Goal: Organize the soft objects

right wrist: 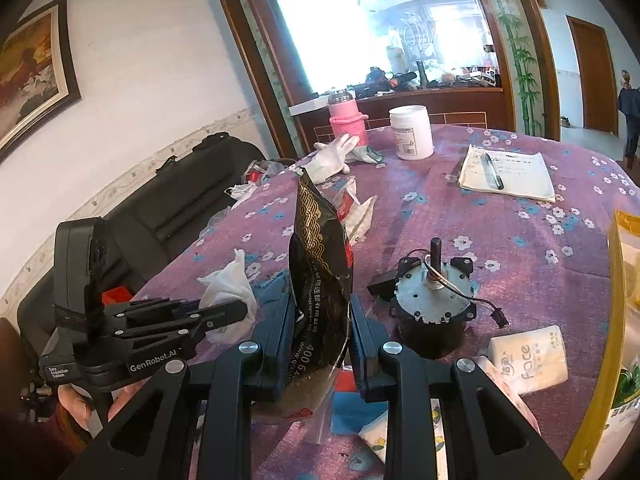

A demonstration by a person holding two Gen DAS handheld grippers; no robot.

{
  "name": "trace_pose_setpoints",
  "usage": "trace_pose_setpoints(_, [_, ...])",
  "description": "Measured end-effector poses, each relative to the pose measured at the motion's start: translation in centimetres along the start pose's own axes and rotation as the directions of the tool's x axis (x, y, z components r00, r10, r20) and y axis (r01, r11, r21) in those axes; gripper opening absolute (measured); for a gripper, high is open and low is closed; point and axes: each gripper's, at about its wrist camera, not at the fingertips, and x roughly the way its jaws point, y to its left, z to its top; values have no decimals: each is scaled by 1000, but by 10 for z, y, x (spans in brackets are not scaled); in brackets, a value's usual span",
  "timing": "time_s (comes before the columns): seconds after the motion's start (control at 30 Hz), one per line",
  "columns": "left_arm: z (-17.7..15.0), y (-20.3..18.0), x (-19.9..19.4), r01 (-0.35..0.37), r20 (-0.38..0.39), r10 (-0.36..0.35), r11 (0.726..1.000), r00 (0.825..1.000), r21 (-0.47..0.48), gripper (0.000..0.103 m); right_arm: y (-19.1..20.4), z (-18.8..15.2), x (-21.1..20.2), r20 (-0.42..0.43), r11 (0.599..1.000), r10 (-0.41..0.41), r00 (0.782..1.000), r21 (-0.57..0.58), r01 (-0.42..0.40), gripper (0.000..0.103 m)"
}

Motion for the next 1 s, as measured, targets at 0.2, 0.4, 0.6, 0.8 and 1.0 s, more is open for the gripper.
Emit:
trace_pose_setpoints(0.2, [-1,-3,0,-3,0,3,1000,1000,11,17,-2,0,1,-9,1000,3,1000,7,-3,28])
trace_pose_setpoints(0.4, [0,0,1,5,-8,-5,1000,1000,-2,17,0,-1,-1,-6,1000,15,1000,1,-15,28])
trace_pose_setpoints(0.6, [-1,-1,0,15,-9,-15,1000,1000,-3,17,3,-3,2,-19,1000,24,1000,-2,-25,28])
trace_pose_setpoints(0.8, [-1,-1,-1,24,-11,-24,1000,1000,-4,17,5,-4,4,-21,1000,19,1000,-3,-19,28])
trace_pose_setpoints(1.0, [-2,-2,-3,31,-7,-31,1000,1000,6,17,2,-4,5,-18,1000,6,1000,7,-6,28])
